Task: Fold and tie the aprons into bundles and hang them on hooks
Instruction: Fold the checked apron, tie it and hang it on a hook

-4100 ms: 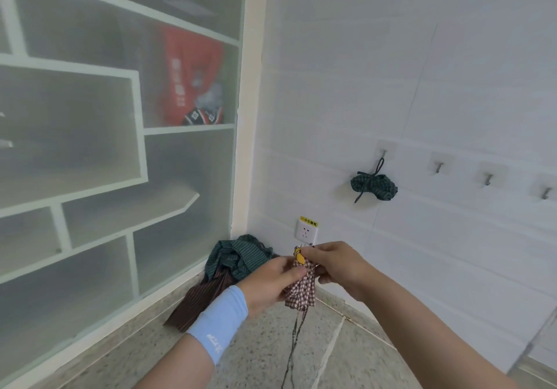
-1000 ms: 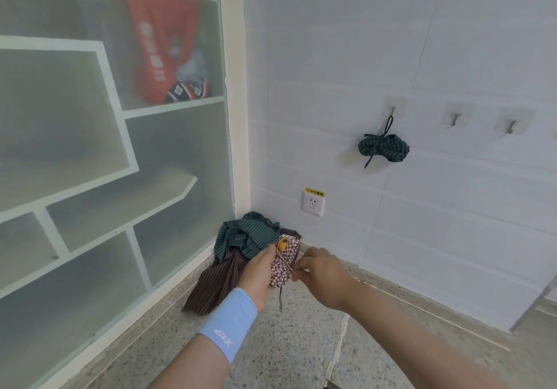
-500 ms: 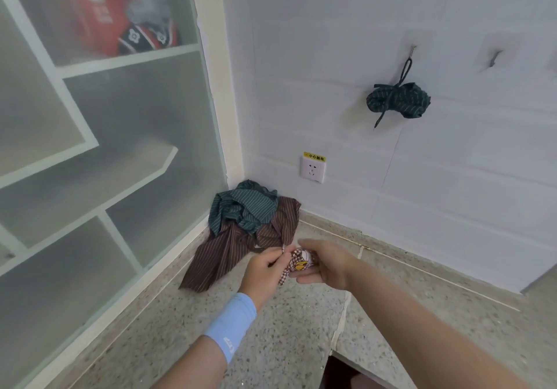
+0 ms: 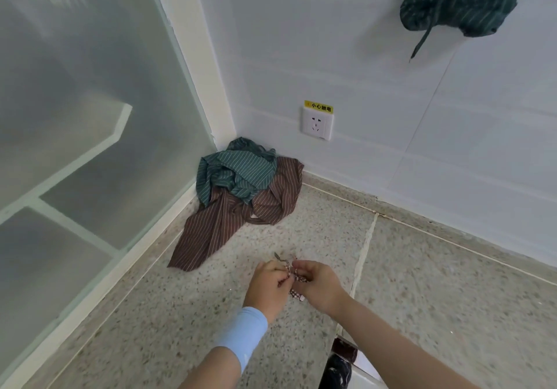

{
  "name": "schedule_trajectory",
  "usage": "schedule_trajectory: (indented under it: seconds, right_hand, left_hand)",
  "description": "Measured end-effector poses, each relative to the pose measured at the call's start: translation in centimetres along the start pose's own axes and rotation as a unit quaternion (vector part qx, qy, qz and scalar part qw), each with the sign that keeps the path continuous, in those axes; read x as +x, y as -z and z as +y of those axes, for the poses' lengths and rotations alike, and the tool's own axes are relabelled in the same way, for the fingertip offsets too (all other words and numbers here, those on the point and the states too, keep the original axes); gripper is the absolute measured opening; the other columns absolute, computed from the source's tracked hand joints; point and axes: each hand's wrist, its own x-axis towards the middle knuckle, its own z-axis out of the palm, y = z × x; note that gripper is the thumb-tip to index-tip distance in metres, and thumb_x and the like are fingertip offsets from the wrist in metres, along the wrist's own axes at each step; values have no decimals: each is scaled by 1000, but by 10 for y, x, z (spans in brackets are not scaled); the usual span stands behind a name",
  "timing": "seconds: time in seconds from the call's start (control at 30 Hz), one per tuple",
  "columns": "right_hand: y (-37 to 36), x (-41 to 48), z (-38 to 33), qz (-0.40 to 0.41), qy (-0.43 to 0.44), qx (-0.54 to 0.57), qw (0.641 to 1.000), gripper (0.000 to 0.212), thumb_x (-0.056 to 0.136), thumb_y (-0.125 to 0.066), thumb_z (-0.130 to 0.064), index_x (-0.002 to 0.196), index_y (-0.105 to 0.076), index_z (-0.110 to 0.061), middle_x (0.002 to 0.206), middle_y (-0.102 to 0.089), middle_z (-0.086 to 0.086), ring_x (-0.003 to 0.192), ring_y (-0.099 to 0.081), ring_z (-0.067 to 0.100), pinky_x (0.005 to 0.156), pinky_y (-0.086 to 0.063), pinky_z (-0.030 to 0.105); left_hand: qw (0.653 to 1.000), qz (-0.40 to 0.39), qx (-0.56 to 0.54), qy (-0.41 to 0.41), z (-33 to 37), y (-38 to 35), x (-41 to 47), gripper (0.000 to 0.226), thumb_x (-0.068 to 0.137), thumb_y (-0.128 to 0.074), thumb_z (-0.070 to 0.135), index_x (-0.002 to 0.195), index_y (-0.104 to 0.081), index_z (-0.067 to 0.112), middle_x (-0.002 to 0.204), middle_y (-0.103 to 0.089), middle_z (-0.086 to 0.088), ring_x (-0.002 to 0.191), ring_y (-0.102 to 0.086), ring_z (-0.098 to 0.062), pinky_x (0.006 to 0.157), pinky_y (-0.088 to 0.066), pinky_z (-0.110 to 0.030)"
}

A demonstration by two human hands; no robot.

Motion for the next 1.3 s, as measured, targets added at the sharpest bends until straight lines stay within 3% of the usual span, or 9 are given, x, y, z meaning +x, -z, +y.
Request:
schedule_trajectory:
  seconds: [0.27, 0.43, 0.6, 0.7, 0.83, 0.93, 1.0, 1.1, 1.3]
  right_hand:
    - [-3, 16, 41, 35, -97, 94, 990, 38, 83, -72, 2, 119, -64, -7, 98, -71, 0, 83, -67, 5, 65, -52, 12]
    - [-2, 13, 54, 161, -182, 290, 926, 40, 85, -76, -4, 118, -54, -7, 100, -69, 12, 88, -69, 22, 69, -57, 28]
    - [5, 8, 66, 147, -200, 340, 907, 31, 82, -78, -3, 112, -67, 0, 98, -75, 16, 90, -72, 26, 84, -60, 40]
    - [15, -1, 68, 150, -159, 263, 940, 6, 89, -70, -5, 91, -75, -7, 85, -77, 9, 83, -73, 19, 75, -57, 29]
    - [22, -7, 71, 147, -6, 28, 989, 14, 89, -72, -13, 82, -75, -25, 82, -74, -11, 79, -67, 0, 72, -49, 17]
    - [30, -1, 79, 121, 168, -152, 966, 15, 89, -71, -12, 88, -76, -26, 98, -70, -17, 93, -63, -2, 85, -47, 12]
    - [35, 6, 79, 76, 231, -233, 942, 10, 91, -67, -14, 94, -76, -19, 105, -71, -11, 96, -62, -2, 89, -41, 3]
    - [39, 13, 78, 26, 223, -289, 931, 13, 99, -58, -19, 104, -70, -16, 99, -71, -5, 84, -60, 5, 77, -34, -2]
    - [41, 17, 77, 49, 106, -298, 947, 17, 101, -55, -21, 109, -69, -15, 90, -70, 2, 68, -54, 10, 60, -37, 13]
  left_hand:
    - [969, -27, -192, 154, -13, -41, 5, 20, 94, -63, 26, 81, -78, 27, 77, -73, 14, 71, -65, 6, 61, -45, -8]
    - [965, -35, -192, 175, -8, -64, 7, 24, 94, -63, 29, 78, -78, 20, 75, -73, 6, 76, -67, -8, 67, -50, -21]
    - [971, -3, -148, 187, -4, -81, 15, 28, 95, -60, 30, 77, -76, 17, 71, -71, 5, 69, -64, -8, 65, -51, -28]
    - [986, -18, -81, 142, -4, -90, 22, 35, 95, -59, 27, 66, -68, 10, 61, -64, -3, 54, -52, -10, 55, -45, -32]
    - [992, -62, -45, 100, 3, -91, 28, 37, 95, -56, 21, 60, -63, 15, 57, -59, 3, 52, -49, -5, 49, -35, -18]
    - [990, -112, 2, 81, -1, -93, 31, 42, 93, -55, 15, 51, -50, 18, 55, -51, 3, 52, -46, -5, 50, -36, -23]
    - [989, -128, 11, 73, -7, -94, 32, 32, 90, -56, 18, 60, -62, 10, 64, -62, -5, 62, -59, -14, 61, -48, -30]
    - [988, -148, 4, 38, -12, -91, 31, 27, 91, -58, 21, 70, -69, 7, 74, -66, -6, 72, -61, -15, 64, -44, -27]
    - [996, -78, -33, -14, -9, -82, 16, 14, 90, -66, 23, 87, -79, 19, 77, -69, 6, 72, -60, -5, 71, -49, -18]
